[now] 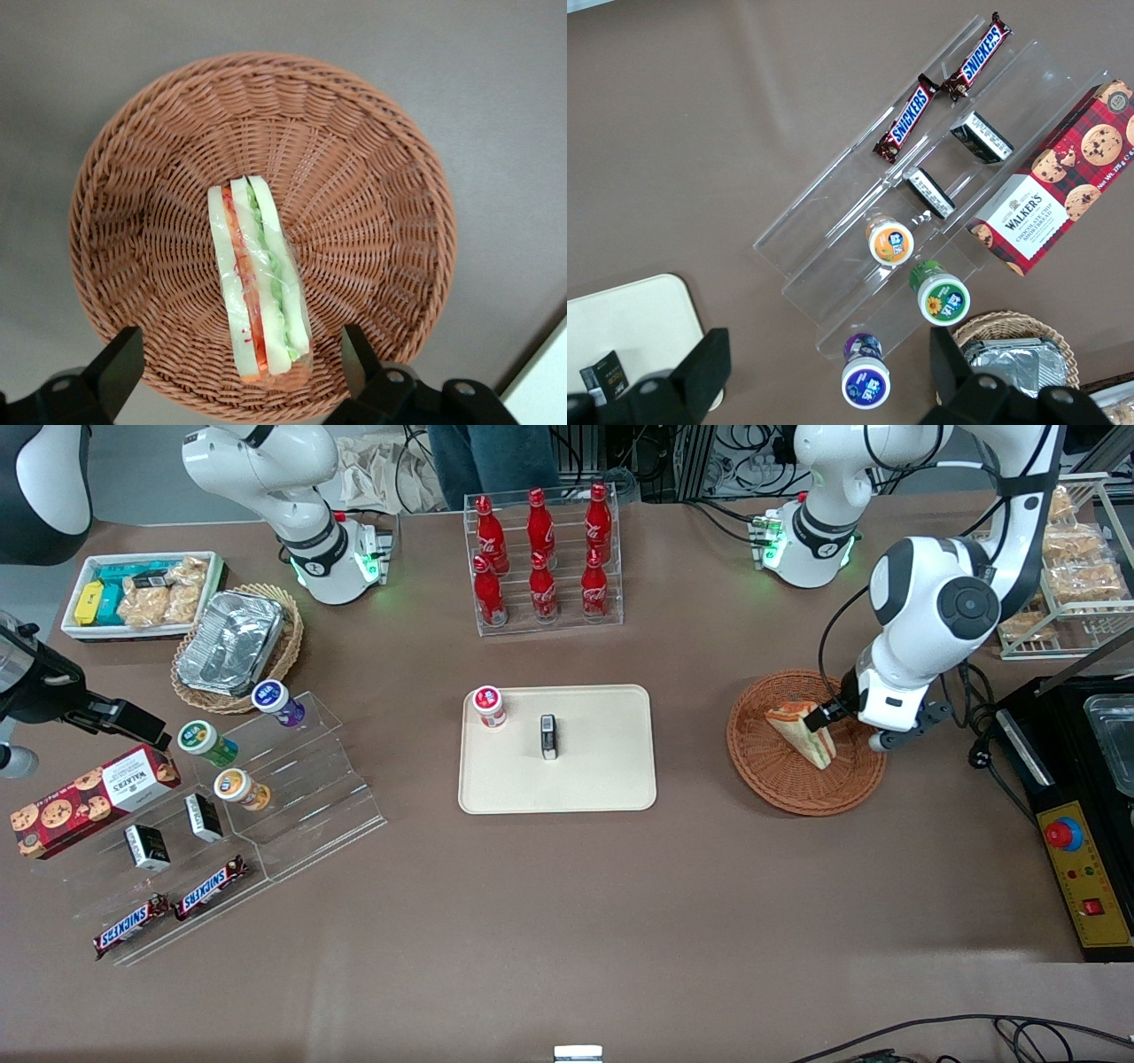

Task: Place sandwich from basket to tray
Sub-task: 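Lower the left gripper onto the sandwich and close on it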

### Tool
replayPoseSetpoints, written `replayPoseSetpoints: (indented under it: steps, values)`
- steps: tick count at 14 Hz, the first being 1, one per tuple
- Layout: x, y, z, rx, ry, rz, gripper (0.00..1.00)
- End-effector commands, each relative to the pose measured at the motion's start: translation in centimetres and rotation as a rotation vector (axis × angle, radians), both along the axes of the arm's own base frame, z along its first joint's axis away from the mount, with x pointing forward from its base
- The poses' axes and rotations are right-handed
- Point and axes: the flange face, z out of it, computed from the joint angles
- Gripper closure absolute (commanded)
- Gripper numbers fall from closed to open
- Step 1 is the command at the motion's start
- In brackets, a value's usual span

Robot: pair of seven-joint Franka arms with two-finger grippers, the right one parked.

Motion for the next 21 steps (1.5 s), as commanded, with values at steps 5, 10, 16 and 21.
replayPoseSetpoints:
  steps: [5, 10, 16, 21]
  values:
    - [0.1, -0.8, -2.9, 0.001, 0.048, 0.144, 0.01]
    - [0.6, -1.3, -3.8, -0.006, 0.007, 0.220, 0.01]
    - [-0.1, -1.4, -6.0, 0.003, 0.056, 0.222, 0.01]
    - [-0.5, -2.5, -7.3, 0.006, 0.078, 0.216, 0.16]
